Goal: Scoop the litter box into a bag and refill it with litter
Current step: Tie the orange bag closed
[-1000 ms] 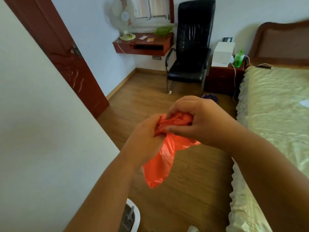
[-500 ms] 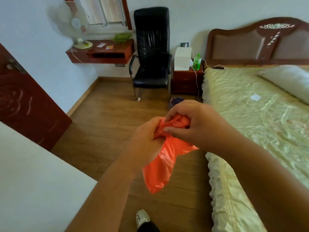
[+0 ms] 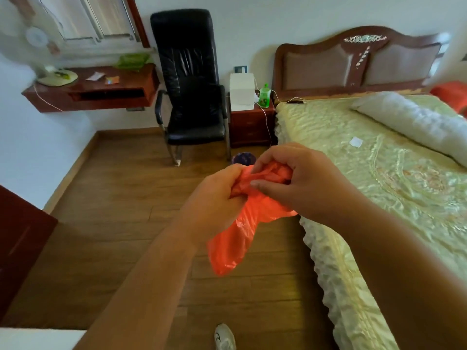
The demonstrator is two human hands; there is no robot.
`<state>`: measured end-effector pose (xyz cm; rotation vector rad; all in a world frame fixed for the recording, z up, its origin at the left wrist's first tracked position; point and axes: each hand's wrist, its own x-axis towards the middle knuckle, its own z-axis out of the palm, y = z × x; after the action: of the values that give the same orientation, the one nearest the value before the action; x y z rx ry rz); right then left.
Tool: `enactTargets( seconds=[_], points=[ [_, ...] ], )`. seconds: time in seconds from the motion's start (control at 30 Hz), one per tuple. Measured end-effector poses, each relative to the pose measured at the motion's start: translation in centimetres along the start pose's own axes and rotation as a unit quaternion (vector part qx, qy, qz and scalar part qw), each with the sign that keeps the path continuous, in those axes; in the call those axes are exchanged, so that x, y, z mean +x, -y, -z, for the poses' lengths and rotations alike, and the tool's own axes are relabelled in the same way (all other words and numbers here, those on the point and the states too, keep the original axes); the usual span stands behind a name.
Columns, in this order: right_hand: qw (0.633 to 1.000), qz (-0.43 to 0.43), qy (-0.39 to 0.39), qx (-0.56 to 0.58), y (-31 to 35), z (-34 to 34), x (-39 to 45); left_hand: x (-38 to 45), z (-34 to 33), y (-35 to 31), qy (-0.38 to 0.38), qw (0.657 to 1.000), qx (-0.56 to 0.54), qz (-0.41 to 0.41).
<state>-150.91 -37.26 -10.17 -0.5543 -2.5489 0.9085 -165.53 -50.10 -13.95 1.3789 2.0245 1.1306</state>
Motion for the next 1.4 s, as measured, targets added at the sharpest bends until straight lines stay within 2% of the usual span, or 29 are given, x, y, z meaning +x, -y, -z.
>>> enactTargets(
  seconds=[0.23,0.6,1.03,1.4],
  points=[
    [0.999,-0.020,-0.016,-0.024,1.4,-3.8,5.5,3.4,4.6,4.4,0.026,0.999,-0.024,-0.009],
    [0.999,-0.016,-0.022,-0.026,-0.2,-4.3,11.9,9.0,6.6,7.0,0.048,0.998,-0.032,0.004],
    [1.000,0.014,-0.008,-0.007,-9.6,0.7,24.6,24.1,6.0,6.2,0.021,1.000,0.005,0.012],
    [0.999,0.025,0.045,-0.006,-17.4,2.3,35.8,35.8,4.4,9.3,-0.003,0.998,-0.034,0.049]
  ],
)
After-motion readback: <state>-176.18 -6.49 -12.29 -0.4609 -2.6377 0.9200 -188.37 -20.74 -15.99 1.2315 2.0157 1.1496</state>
